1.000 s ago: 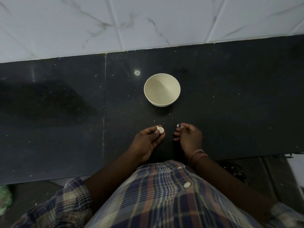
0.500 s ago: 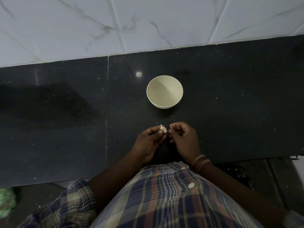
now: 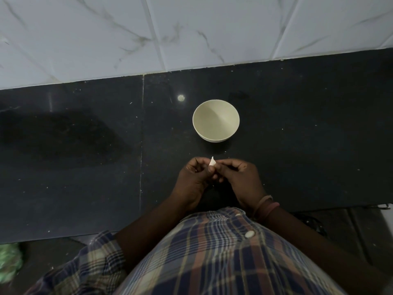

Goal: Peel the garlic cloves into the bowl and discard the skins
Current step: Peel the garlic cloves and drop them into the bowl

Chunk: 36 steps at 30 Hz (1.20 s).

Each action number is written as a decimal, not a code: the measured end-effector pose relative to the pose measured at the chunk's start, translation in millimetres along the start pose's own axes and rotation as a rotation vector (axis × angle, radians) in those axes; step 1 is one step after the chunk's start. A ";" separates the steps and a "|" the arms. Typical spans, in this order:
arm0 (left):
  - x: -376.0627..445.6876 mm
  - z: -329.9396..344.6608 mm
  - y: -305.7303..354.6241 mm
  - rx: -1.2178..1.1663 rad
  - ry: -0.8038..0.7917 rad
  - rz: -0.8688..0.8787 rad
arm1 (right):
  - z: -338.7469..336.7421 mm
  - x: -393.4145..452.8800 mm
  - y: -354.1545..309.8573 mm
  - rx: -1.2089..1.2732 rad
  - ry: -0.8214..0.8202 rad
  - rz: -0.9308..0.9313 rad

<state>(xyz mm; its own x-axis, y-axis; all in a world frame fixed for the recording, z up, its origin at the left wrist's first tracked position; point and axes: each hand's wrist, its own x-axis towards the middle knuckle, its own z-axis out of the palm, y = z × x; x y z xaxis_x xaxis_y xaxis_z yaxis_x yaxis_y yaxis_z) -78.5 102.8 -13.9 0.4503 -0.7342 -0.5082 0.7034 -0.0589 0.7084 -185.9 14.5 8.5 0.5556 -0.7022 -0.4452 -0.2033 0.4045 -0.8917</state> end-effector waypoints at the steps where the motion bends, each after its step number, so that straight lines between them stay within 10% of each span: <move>1: -0.5 -0.5 1.1 0.012 0.002 0.003 | 0.0 0.3 -0.2 0.016 0.004 0.022; 22: -8.1 3.1 12.4 -0.016 0.012 -0.038 | 4.6 2.3 -0.6 -0.161 0.077 0.002; 28: -1.1 -5.7 2.8 -0.112 0.066 -0.163 | 5.7 7.7 12.7 0.348 0.048 0.282; 36: 8.1 -12.9 -11.0 -0.117 0.143 -0.247 | -21.9 13.1 25.3 0.349 0.212 0.310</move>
<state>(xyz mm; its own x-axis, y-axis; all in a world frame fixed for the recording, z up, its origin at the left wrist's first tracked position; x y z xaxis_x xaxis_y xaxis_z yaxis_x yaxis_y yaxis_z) -75.5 106.2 -32.1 0.3251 -0.6045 -0.7273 0.8559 -0.1389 0.4981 -201.5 2.7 -21.7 0.3285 -0.6069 -0.7237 -0.0316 0.7587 -0.6507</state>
